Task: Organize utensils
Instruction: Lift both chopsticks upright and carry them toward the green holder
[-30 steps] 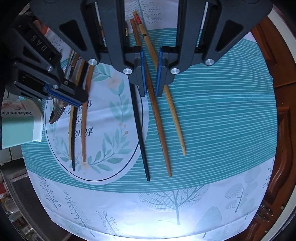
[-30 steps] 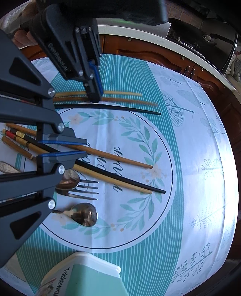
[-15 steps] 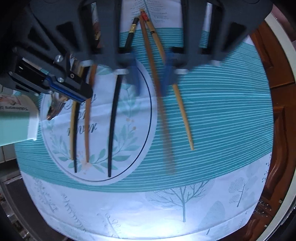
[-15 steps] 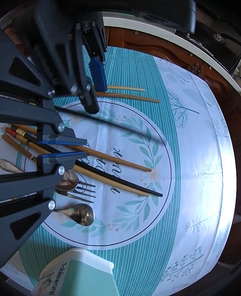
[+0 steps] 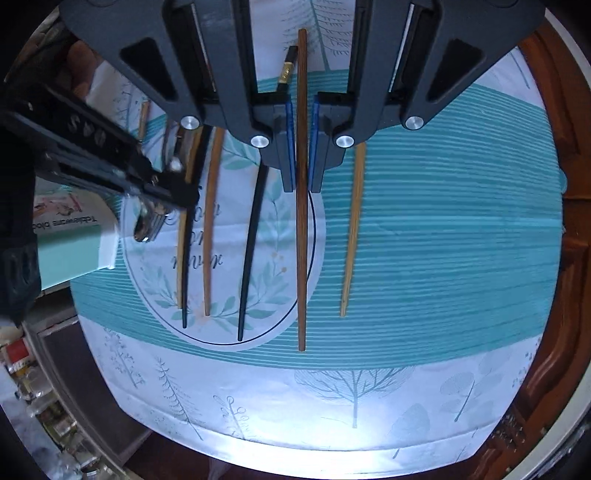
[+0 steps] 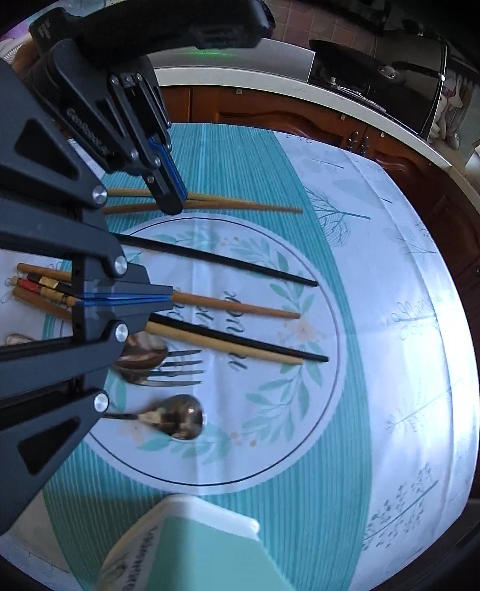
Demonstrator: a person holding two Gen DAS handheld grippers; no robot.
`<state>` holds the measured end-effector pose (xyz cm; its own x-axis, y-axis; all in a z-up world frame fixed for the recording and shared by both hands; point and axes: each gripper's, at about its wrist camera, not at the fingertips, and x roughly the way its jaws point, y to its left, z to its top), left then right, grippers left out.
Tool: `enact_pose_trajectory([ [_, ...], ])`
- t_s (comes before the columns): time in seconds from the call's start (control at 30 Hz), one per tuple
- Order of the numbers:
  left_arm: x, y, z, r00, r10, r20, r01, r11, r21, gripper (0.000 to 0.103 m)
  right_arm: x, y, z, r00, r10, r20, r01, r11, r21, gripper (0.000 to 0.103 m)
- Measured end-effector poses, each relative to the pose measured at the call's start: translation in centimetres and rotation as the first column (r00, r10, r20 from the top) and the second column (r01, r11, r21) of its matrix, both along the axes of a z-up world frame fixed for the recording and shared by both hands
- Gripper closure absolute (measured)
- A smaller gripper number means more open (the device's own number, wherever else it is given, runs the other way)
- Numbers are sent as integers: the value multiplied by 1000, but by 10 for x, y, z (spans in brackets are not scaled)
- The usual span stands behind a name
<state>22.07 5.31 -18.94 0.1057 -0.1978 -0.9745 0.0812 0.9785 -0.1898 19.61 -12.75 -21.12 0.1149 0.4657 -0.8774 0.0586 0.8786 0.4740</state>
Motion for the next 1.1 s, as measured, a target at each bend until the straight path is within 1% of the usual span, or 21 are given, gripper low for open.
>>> enact_pose_trajectory([
  [0.1, -13, 8, 7, 1000, 6, 18, -6, 1000, -18, 99, 1, 2, -6, 999, -11, -37, 11, 1000, 5, 103],
  [0.13, -20, 12, 11, 1000, 9, 28, -8, 1000, -28, 99, 1, 3, -5, 999, -16, -36, 16, 1000, -7, 103],
  [0.27, -17, 33, 24, 998, 26, 55, -23, 998, -62, 99, 8, 10, -1, 999, -37, -30, 35, 998, -62, 98],
  [0.37, -29, 48, 31, 997, 47, 66, -42, 996, -79, 99, 16, 20, -2, 998, -28, -48, 22, 993, -117, 94],
  [0.43, -34, 56, 31, 996, 65, 65, -60, 995, -83, 99, 19, 25, -2, 998, -30, -52, 21, 988, -154, 94],
  [0.53, -43, 68, 31, 993, 101, 57, -94, 990, -104, 99, 23, 38, -2, 998, -23, -52, 9, 970, -243, 92],
  [0.63, -47, 72, 28, 991, 125, 53, -118, 986, -122, 99, 25, 53, 0, 999, -8, -53, -10, 946, -324, 87],
  [0.73, -52, 79, 29, 988, 144, 54, -135, 981, -141, 99, 26, 68, 0, 998, 19, -52, -38, 917, -397, 79],
  [0.77, -54, 81, 30, 988, 147, 55, -138, 980, -145, 99, 26, 76, -1, 998, 39, -50, -57, 898, -436, 77],
  [0.83, -58, 82, 34, 987, 150, 59, -139, 979, -150, 99, 24, 85, 0, 998, 58, -37, -69, 876, -478, 79],
  [0.93, -62, 82, 39, 987, 148, 63, -137, 978, -160, 99, 25, 85, 0, 998, 50, -41, -63, 884, -464, 95],
  [1.03, -66, 79, 46, 987, 145, 73, -132, 978, -165, 99, 26, 79, 0, 998, 33, -56, -54, 894, -445, 96],
  [1.1, -67, 76, 53, 986, 141, 90, -124, 978, -166, 99, 27, 70, -1, 998, 11, -68, -36, 921, -387, 97],
])
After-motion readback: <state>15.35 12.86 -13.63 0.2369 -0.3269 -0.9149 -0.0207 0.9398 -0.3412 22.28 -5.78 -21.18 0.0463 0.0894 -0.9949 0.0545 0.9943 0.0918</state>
